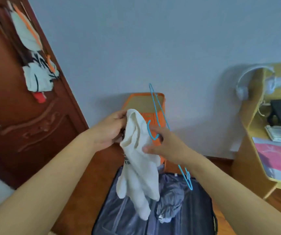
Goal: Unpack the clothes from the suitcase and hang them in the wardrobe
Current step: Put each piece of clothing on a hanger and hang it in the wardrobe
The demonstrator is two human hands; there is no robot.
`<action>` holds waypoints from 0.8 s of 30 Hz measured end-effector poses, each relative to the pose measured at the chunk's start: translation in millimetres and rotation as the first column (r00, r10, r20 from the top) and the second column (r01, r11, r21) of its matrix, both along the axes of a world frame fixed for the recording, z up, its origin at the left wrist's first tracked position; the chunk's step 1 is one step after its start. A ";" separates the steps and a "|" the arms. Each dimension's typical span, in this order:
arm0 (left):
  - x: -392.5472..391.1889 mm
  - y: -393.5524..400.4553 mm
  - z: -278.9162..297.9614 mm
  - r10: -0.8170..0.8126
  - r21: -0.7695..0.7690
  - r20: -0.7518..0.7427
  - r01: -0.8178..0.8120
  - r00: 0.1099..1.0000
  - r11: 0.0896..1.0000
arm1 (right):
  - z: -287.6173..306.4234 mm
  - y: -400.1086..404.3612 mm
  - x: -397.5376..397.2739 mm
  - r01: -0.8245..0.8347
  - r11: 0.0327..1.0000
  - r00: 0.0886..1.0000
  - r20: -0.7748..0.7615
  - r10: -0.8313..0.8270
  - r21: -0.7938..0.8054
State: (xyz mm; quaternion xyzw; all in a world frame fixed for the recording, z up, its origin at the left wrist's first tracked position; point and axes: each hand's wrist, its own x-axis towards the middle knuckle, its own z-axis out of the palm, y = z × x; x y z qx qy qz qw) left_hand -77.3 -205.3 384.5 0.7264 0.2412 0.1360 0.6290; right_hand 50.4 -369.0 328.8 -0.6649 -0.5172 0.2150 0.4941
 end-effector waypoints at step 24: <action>-83.1 -120.2 -98.7 -0.057 0.051 -0.105 0.063 0.993 0.997 | 98.5 -11.6 -20.1 0.157 0.985 0.987 0.028 -0.156 -0.073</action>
